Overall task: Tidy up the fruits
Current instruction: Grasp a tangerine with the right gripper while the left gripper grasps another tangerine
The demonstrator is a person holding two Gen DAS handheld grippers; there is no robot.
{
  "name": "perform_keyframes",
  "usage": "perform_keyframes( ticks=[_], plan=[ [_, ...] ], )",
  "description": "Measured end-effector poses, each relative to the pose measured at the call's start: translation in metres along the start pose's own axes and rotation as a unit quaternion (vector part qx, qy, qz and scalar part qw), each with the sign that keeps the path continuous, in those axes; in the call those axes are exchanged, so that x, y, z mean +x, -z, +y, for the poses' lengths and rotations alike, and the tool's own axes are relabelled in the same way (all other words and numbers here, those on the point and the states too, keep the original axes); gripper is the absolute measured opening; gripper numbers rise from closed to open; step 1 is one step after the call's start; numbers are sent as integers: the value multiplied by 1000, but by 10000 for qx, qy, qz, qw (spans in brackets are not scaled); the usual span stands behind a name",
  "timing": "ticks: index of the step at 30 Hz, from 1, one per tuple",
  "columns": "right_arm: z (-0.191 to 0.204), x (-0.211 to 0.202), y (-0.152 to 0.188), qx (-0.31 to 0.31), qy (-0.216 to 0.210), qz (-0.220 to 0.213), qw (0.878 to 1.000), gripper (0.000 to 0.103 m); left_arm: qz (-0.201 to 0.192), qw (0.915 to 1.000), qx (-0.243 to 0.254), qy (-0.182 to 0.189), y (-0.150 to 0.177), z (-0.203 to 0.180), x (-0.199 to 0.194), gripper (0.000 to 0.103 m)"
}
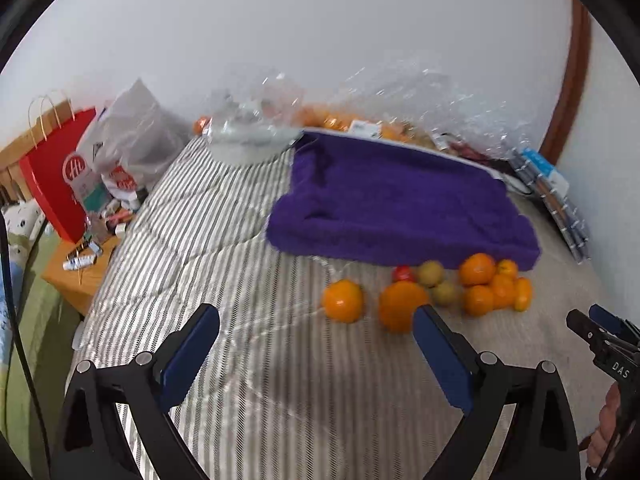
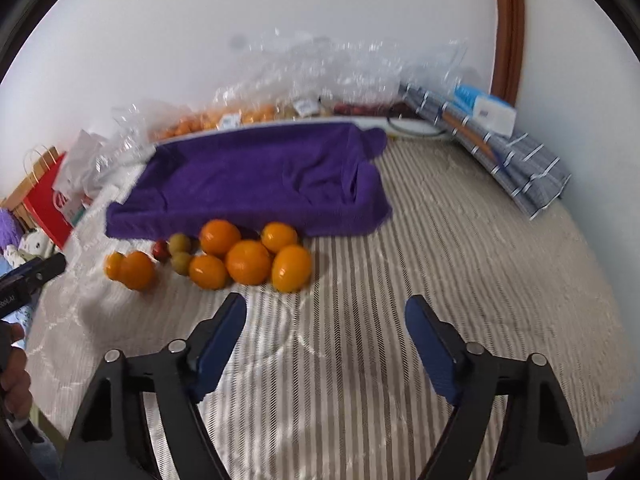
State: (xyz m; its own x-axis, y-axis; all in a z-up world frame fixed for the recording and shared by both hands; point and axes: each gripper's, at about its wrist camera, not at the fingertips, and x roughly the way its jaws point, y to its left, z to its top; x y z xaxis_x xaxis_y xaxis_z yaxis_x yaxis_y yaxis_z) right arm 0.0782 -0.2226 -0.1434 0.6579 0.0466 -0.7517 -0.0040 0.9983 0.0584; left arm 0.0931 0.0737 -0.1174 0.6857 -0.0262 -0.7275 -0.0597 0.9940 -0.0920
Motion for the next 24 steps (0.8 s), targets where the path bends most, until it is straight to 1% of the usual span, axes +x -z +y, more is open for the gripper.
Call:
perform_keyframes(
  ticks=[1, 2, 3, 4, 5, 8, 10, 13, 15, 16, 19, 22, 23, 24],
  plan=[
    [1, 8, 1, -3, 19, 46, 10000, 72, 87, 9999, -54, 3, 0, 6, 7, 91],
    [2, 17, 2, -1, 16, 118, 9999, 66, 166, 9998, -101, 1, -1, 9, 12, 90],
    [3, 23, 1, 5, -20, 183, 9998, 63, 222, 9997, -140, 3, -2, 13, 17, 90],
    [3, 30, 1, 26, -74, 246, 9997, 58, 245, 9996, -158, 16, -2, 16, 20, 89],
    [4, 36, -1, 69, -151, 284, 9995, 55, 233, 9996, -157, 40, -3, 19, 23, 87],
    [6, 43, -9, 135, -310, 211, 9992, 55, 123, 9998, -105, 125, -7, 21, 25, 87],
    [8, 47, -15, 155, -337, 143, 9992, 55, 17, 9999, -36, 155, -7, 19, 24, 87],
    [12, 57, -22, 217, -436, 161, 9987, 54, -48, 9998, -7, 172, -7, 19, 26, 87],
    [13, 67, -22, 294, -488, 292, 9979, 49, -16, 9998, -55, 208, -6, 20, 29, 87],
    [12, 72, -21, 317, -522, 358, 9975, 45, -4, 9996, -76, 255, -5, 21, 29, 87],
    [8, 80, -21, 444, -647, 442, 9959, 44, 9, 9994, -137, 313, -5, 23, 30, 87],
    [3, 87, -21, 526, -791, 521, 9941, 41, 21, 9995, -130, 293, -5, 22, 30, 87],
    [3, 86, -21, 512, -802, 462, 9944, 34, 16, 9995, -122, 274, -4, 22, 31, 87],
    [3, 87, -21, 485, -833, 479, 9942, 34, 18, 9996, -123, 253, -3, 22, 31, 87]
  ],
)
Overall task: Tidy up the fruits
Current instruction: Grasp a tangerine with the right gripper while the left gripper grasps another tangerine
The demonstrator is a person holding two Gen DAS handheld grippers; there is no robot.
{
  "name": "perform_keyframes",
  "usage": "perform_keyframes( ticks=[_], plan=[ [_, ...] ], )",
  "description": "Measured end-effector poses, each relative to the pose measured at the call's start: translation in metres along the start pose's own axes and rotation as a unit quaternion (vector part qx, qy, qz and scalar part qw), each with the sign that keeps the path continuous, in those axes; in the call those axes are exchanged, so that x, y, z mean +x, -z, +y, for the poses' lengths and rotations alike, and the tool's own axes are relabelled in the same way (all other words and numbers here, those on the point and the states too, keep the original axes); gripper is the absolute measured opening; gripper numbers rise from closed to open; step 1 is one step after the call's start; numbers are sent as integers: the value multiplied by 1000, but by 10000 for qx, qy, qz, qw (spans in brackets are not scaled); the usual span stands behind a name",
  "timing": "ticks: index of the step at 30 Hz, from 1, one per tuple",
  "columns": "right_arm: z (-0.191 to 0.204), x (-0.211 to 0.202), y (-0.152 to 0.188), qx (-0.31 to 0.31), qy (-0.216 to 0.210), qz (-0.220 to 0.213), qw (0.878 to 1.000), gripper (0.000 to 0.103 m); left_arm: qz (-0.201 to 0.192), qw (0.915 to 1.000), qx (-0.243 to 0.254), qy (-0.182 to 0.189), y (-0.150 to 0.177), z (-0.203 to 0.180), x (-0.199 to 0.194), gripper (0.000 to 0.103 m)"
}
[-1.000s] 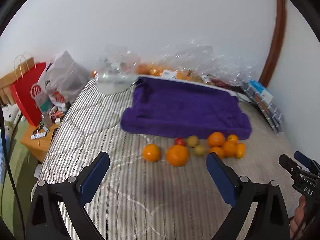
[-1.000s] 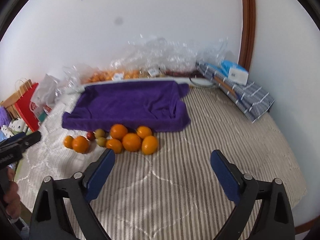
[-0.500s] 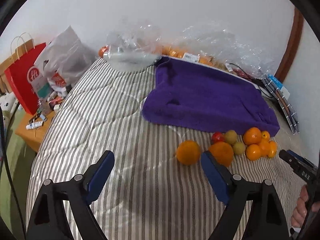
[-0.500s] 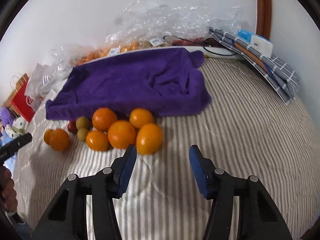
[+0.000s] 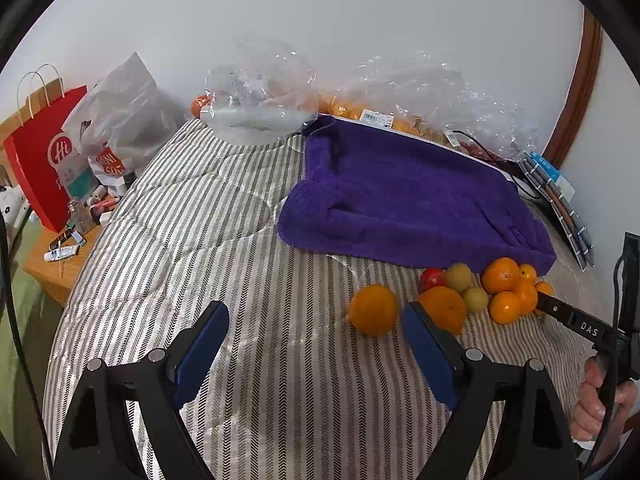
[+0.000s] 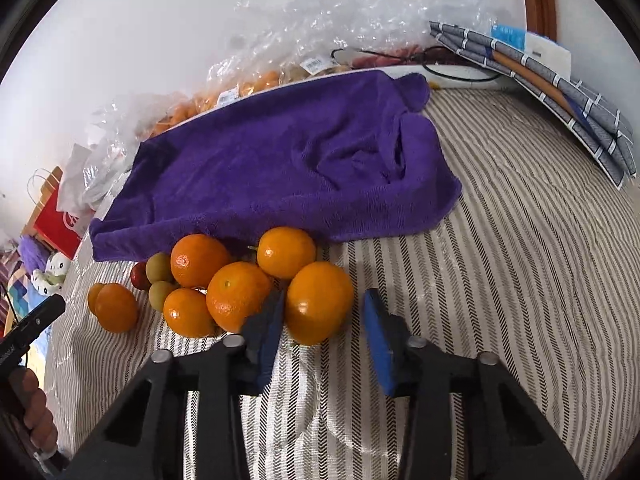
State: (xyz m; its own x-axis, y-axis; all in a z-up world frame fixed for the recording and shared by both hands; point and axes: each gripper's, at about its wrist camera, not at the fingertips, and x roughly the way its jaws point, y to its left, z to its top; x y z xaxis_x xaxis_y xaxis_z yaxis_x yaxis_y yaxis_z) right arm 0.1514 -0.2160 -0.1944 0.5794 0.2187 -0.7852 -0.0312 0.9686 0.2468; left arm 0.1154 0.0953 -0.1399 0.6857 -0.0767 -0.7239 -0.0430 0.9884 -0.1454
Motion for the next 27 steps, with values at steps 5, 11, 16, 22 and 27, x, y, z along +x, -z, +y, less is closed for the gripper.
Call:
perform_keyframes(
  ticks=[5, 11, 16, 22, 27],
  plan=[
    [-8, -16, 10, -134, 50, -71, 9999, 34, 56, 9998, -52, 166, 4, -3, 2, 87],
    [-20, -32, 22, -378, 316, -174, 9986, 34, 35, 9997, 104, 195, -2, -19, 10, 87],
    [-21, -27, 30, -378, 312, -241, 9985, 33, 151, 9996, 162, 197, -2, -21, 26, 72],
    [-13, -26, 31, -620, 382, -266, 9970, 33, 231, 9978, 232, 574, 0, -23, 40, 44],
    [-18, -31, 30, -509, 339, -400, 9973, 33, 98, 9964, 300, 784, 5, -27, 42, 32]
  ],
)
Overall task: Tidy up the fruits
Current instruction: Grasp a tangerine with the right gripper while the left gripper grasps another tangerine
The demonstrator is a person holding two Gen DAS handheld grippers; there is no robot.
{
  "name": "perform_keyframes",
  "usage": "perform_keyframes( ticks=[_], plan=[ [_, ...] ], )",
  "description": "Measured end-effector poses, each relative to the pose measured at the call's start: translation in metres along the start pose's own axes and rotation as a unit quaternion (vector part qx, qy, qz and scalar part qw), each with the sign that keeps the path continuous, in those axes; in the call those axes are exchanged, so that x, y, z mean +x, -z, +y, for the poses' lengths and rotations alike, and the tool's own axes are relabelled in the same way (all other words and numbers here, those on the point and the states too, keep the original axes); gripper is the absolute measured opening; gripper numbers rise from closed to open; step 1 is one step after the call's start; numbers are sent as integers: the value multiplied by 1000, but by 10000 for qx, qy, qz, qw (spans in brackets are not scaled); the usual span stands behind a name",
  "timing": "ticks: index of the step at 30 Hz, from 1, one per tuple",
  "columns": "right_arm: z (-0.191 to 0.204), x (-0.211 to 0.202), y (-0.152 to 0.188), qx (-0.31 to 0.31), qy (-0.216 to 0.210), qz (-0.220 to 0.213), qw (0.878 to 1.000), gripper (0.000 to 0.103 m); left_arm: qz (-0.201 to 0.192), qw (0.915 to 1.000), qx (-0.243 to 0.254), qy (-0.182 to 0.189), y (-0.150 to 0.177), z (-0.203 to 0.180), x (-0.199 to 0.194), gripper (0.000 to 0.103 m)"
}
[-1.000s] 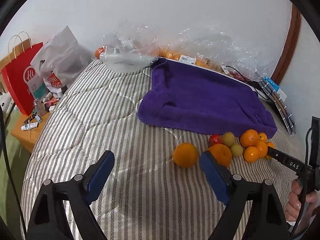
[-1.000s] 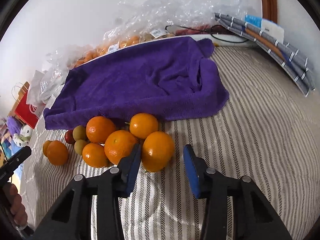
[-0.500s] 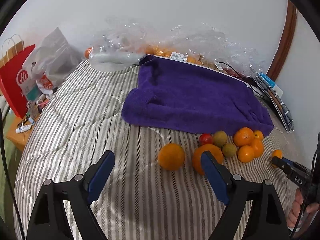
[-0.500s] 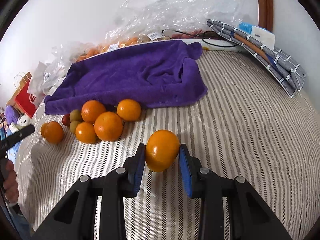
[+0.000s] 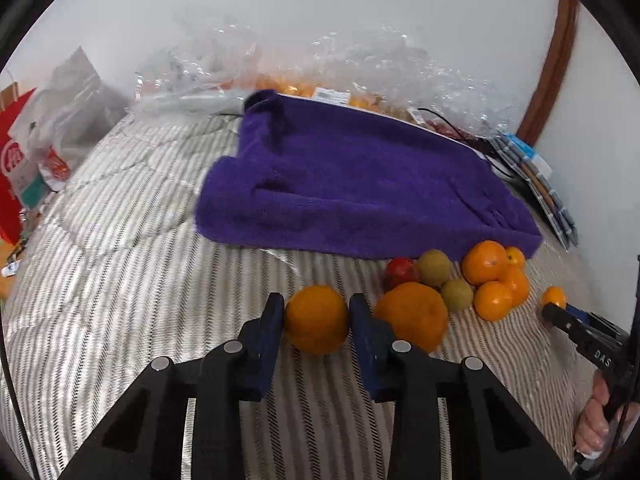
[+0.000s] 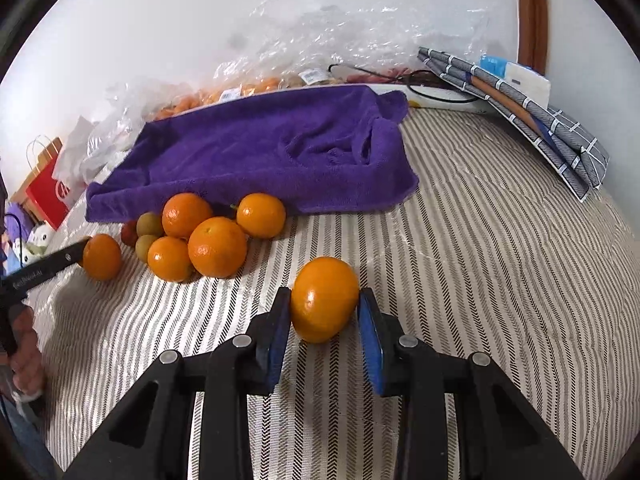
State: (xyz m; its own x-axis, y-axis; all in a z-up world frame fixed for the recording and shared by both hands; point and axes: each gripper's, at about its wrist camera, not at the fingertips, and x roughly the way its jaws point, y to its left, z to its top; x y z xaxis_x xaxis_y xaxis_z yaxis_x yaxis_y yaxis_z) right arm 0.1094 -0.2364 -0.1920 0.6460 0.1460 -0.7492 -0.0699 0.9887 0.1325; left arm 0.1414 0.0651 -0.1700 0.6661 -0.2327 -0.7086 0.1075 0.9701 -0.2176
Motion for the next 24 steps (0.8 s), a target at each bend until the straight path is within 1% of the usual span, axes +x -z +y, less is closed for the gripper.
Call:
perform_keyframes(
  ticks=[2, 6, 10, 15, 24],
  plan=[
    [-1, -3, 0, 38, -26, -65, 10000, 33, -50, 9998, -113, 129, 0, 5, -2, 32],
    [-3, -6, 0, 98, -80, -159, 9998, 33, -173, 9991, -357, 166, 1, 14, -6, 32],
    [-4, -9, 0, 146, -123, -259, 9995, 33, -309, 9981, -512, 121, 1, 20, -9, 32],
    [-9, -16, 1, 248, -298, -453, 9982, 33, -322, 9985, -430, 86, 0, 18, -10, 32],
    [-13, -20, 2, 380, -256, -571, 9973, 33, -589, 9975, -355, 146, 0, 14, -19, 32]
  ],
)
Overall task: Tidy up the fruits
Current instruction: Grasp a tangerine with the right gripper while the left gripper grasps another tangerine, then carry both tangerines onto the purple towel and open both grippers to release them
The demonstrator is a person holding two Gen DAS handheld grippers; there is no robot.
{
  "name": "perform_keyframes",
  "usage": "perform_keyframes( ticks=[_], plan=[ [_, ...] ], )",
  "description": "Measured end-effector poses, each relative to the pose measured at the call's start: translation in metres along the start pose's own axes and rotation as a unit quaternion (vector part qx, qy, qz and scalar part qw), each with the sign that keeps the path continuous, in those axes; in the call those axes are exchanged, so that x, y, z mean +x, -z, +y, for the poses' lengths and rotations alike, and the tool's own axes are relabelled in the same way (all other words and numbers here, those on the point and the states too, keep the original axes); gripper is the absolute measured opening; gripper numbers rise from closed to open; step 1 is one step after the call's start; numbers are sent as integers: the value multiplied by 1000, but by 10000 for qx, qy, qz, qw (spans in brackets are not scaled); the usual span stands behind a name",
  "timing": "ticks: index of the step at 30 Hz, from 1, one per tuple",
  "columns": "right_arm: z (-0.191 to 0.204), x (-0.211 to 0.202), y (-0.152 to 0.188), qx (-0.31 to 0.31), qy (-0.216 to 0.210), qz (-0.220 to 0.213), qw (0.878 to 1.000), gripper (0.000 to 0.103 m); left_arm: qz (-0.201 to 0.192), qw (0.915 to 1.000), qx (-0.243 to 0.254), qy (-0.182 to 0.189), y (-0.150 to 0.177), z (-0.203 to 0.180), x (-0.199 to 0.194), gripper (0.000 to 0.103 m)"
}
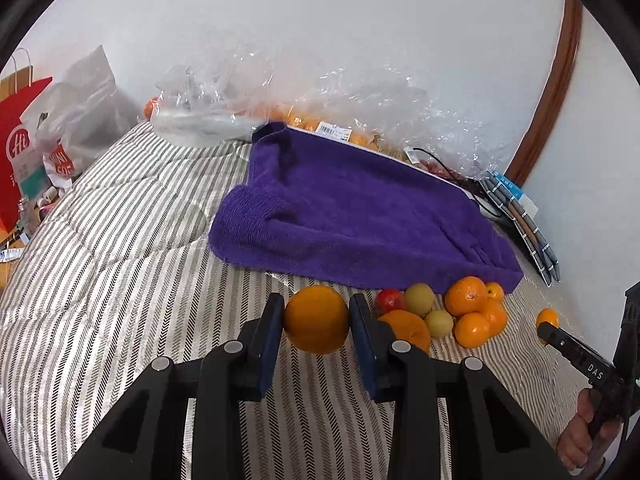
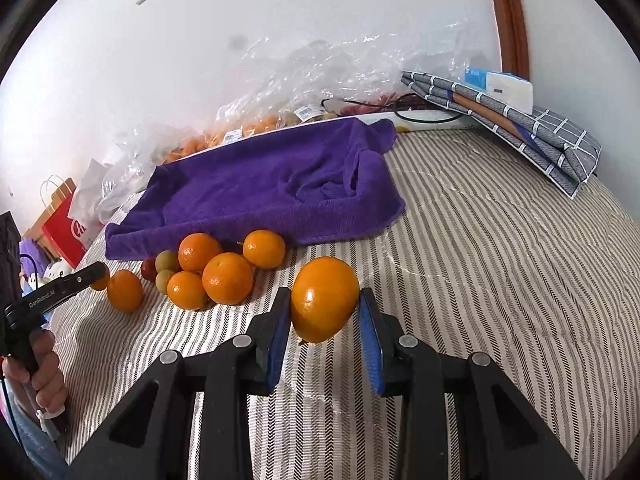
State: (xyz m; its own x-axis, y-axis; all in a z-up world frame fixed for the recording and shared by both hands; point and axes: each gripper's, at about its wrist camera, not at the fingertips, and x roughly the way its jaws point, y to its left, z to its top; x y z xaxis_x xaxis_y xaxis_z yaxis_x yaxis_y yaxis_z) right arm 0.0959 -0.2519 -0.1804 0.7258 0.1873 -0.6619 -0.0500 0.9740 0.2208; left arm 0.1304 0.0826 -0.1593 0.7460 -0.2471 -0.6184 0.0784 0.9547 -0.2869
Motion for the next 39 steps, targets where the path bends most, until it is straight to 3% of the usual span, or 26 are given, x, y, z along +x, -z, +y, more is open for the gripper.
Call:
perform_keyframes(
  ticks=[3, 6, 9, 13, 23, 28, 33, 39],
  plan=[
    [-1, -4, 0, 43, -21, -131, 9999, 33, -153, 9999, 29, -39, -2, -1, -7, 32],
    [1, -8, -4, 92, 68, -212, 9997, 33, -244, 9992, 57, -321, -10, -4, -20, 32],
    [4, -15, -18, 145, -12, -279, 9995, 33, -269, 9995, -80, -170, -27, -6, -37, 32],
    [15, -25, -43, -25, 103, -523, 9986, 33, -363, 9981, 122, -474, -50, -20, -54, 32],
    [45, -29, -103, -412, 74, -894, 9951, 33, -151, 9988, 40, -460, -89, -35, -66, 32],
    [55, -13, -130, -534, 25, -1086, 9926, 33, -388, 9969, 198, -658, -117, -51, -43, 32],
    [51, 23, -147, -435, 5, -906, 9949, 33, -321, 9981, -34, -532, -136, -49, 9, 32],
    [43, 67, -157, -380, 82, -852, 9956, 33, -246, 9980, -135, -572, -134, -41, 65, 32]
  ],
)
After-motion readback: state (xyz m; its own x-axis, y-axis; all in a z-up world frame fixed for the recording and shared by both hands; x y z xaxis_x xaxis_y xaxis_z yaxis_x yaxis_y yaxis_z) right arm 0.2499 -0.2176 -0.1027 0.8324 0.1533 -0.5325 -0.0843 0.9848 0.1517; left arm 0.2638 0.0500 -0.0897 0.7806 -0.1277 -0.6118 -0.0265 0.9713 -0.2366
